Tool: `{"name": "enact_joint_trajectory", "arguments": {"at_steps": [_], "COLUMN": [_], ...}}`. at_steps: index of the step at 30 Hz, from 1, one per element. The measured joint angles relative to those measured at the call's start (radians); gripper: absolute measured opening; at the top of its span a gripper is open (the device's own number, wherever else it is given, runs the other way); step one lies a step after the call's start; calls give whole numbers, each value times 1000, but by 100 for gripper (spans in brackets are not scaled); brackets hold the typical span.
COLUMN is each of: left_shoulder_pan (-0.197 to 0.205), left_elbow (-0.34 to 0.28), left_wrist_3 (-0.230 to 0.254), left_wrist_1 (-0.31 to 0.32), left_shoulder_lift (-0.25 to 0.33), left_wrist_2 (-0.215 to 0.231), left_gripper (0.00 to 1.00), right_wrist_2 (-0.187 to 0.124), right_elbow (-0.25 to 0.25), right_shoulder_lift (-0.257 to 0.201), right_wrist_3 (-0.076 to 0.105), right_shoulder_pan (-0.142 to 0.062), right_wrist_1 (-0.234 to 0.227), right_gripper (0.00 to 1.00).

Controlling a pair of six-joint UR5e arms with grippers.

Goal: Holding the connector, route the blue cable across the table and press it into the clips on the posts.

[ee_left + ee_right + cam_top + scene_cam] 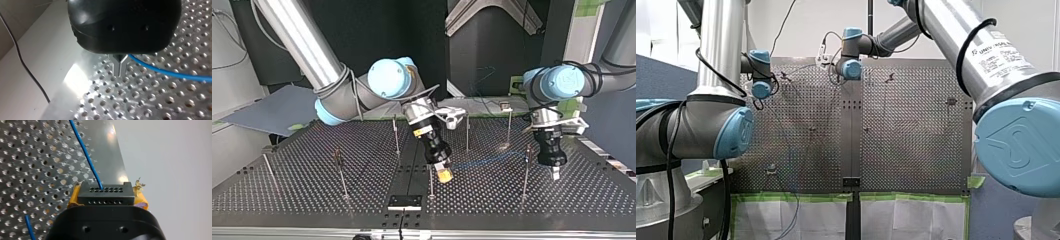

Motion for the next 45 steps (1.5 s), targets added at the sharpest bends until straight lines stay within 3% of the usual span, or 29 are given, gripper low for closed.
{"name": "enact_joint_trajectory", "arguments": {"at_steps": [11, 21, 31, 37, 39, 40, 41, 42, 43, 44, 45], "left_shoulder_pan": [22, 48, 57, 57, 58, 58, 58, 58, 57, 57, 57], "left_elbow": [11, 11, 10, 10, 10, 10, 10, 10, 11, 11, 10], "left_wrist_3": [-2, -4, -11, -27, -38, -42, -45, -48, -49, -50, -51], "left_wrist_1": [-2, -39, -55, -75, -88, -94, -100, -108, -114, -121, -132], "left_shoulder_lift": [-49, -49, -48, -48, -48, -48, -47, -45, -44, -42, -37], "left_wrist_2": [-22, -81, -88, -85, -84, -84, -84, -84, -84, -82, -78], "left_gripper": [0, 0, 0, 3, 17, 17, 26, 53, 53, 71, 98], "right_wrist_2": [-1, 1, 0, 12, 23, 30, 34, 37, 40, 42, 43], "right_elbow": [-21, -51, -60, -60, -60, -60, -60, -60, -60, -60, -60], "right_shoulder_lift": [19, 79, 107, 110, 110, 110, 110, 110, 110, 110, 110], "right_wrist_3": [-5, -15, -17, -18, -18, -19, -19, -20, -21, -22, -22], "right_shoulder_pan": [-1, 18, 44, 50, 50, 50, 50, 51, 51, 51, 51], "right_wrist_1": [18, 37, 44, 57, 65, 70, 74, 78, 82, 84, 87], "right_gripper": [0, 0, 0, 0, 0, 0, 0, 0, 0, 0, 0]}}
